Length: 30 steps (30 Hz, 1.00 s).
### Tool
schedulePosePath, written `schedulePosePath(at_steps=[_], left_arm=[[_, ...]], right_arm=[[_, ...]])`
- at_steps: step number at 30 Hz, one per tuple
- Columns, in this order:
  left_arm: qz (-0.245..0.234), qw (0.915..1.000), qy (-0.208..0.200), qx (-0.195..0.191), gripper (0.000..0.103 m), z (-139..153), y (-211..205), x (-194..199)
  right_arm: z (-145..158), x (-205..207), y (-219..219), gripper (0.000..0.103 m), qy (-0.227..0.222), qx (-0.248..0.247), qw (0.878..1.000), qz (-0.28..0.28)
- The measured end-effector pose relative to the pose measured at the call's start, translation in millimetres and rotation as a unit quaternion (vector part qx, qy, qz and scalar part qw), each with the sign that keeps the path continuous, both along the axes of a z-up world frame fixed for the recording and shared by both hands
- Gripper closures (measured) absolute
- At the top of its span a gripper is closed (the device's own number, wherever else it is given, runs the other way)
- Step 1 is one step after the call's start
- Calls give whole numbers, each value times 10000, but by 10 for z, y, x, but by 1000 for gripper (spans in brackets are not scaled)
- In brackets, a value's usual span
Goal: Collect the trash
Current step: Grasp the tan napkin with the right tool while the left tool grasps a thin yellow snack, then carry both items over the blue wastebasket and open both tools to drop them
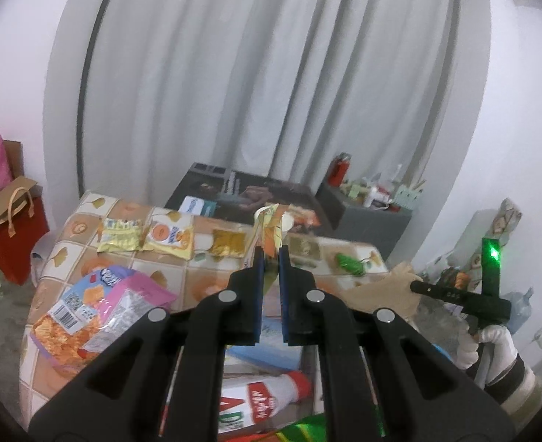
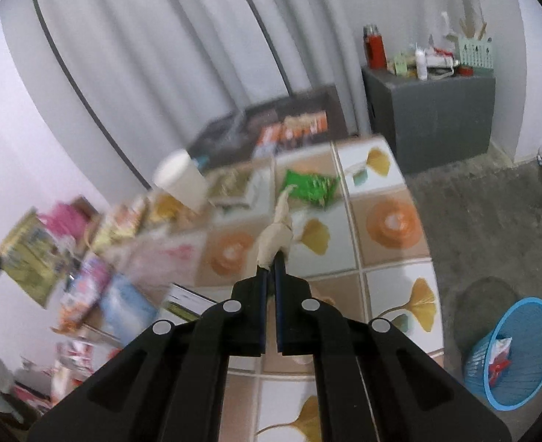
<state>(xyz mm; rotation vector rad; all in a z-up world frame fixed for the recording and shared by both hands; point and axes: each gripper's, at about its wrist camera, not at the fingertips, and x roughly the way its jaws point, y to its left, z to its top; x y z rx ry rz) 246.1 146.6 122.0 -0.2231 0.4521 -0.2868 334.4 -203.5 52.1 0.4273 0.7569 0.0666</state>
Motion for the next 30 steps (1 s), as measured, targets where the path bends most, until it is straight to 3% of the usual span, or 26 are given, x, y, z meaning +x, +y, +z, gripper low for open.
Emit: schedulePosePath(at_steps=[7, 17, 23, 30], left_arm=[[-285, 9990, -261, -202, 97, 194, -172, -172], [-1273, 9912, -290, -232, 97, 302, -1041, -457], [-2210, 9751, -133, -133, 97, 258, -1966, -529], [-3268, 9439, 448, 154, 97, -51, -3312, -470]], right_arm=[[483, -646, -290, 99, -601, 425, 9967, -355], [544, -1786, -1069, 99, -853, 551, 9843, -1445], [303, -2649, -1782, 99, -614, 514, 9660, -2459], [-225, -3289, -2433, 99, -95, 635, 9398, -3355]])
